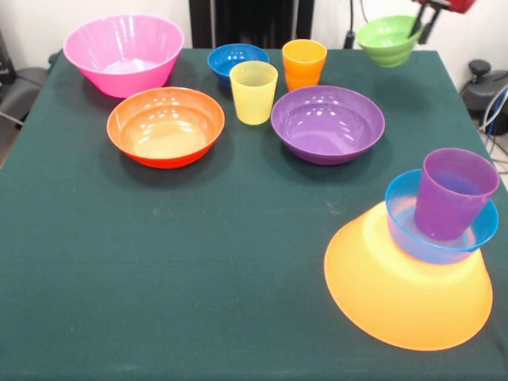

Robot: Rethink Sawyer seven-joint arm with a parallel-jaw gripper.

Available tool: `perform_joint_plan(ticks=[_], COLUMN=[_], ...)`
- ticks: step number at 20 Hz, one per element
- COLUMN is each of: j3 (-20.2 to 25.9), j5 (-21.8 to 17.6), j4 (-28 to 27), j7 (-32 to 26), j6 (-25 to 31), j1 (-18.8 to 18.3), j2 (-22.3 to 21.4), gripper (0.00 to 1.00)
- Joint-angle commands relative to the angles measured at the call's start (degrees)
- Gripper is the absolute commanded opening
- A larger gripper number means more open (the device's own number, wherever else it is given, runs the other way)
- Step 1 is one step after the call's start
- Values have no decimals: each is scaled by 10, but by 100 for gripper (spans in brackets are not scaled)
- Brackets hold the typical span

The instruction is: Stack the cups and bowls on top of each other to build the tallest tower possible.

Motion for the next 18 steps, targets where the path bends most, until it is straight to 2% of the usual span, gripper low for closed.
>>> perform_joint_plan(ticks=[1, 4, 9, 12, 16, 18], j3=[-46, -66, -26, -10, -9, 1], j5=[-47, -90, -147, -184, -219, -231], j4=[-170, -212, -254, -274, -300, -303], j7=[8, -36, -98, -126, -153, -156], j6=[29, 19, 43, 70, 136, 150], j1=[19, 12, -44, -72, -84, -93], j2=[26, 32, 29, 20, -4, -13], gripper=[0, 0, 0, 0, 0, 0])
